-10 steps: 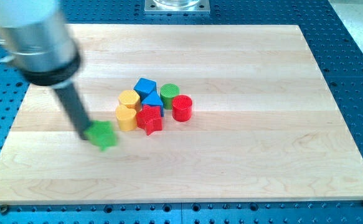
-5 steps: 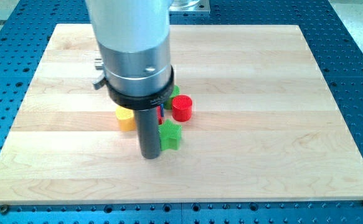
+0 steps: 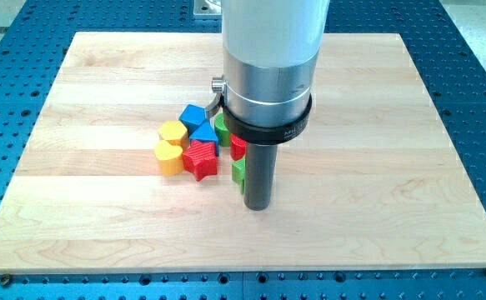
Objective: Move the green star to the right of the red star
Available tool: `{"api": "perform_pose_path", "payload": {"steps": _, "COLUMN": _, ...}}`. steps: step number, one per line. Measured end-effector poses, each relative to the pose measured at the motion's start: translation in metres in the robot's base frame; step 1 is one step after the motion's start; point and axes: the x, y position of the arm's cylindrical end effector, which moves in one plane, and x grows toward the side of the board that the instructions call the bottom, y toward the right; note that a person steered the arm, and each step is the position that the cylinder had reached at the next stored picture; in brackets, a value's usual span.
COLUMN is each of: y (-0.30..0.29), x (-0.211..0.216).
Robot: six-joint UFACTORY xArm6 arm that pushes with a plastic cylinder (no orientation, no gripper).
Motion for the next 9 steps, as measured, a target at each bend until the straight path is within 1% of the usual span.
{"api": "perform_pose_path", "payload": {"steps": 1, "y": -0.005, "x": 0.0}}
{"api": "perform_pose_path", "payload": {"steps": 2, "y": 0.024, "x": 0.005}}
{"api": "perform_pose_path", "payload": {"steps": 3, "y": 0.041, "x": 0.005}}
{"api": "perform_pose_path", "payload": {"steps": 5, "y": -0.024, "x": -0.004}}
{"api": "perform_pose_path", "payload": {"steps": 6, "y": -0.035, "x": -0.007}}
{"api": "perform_pose_path", "payload": {"steps": 7, "y": -0.063, "x": -0.008}}
{"api": "perform_pose_path", "payload": {"steps": 8, "y": -0.009, "x": 0.008}}
{"api": "perform_pose_path", "payload": {"steps": 9, "y": 0.037, "x": 0.006}}
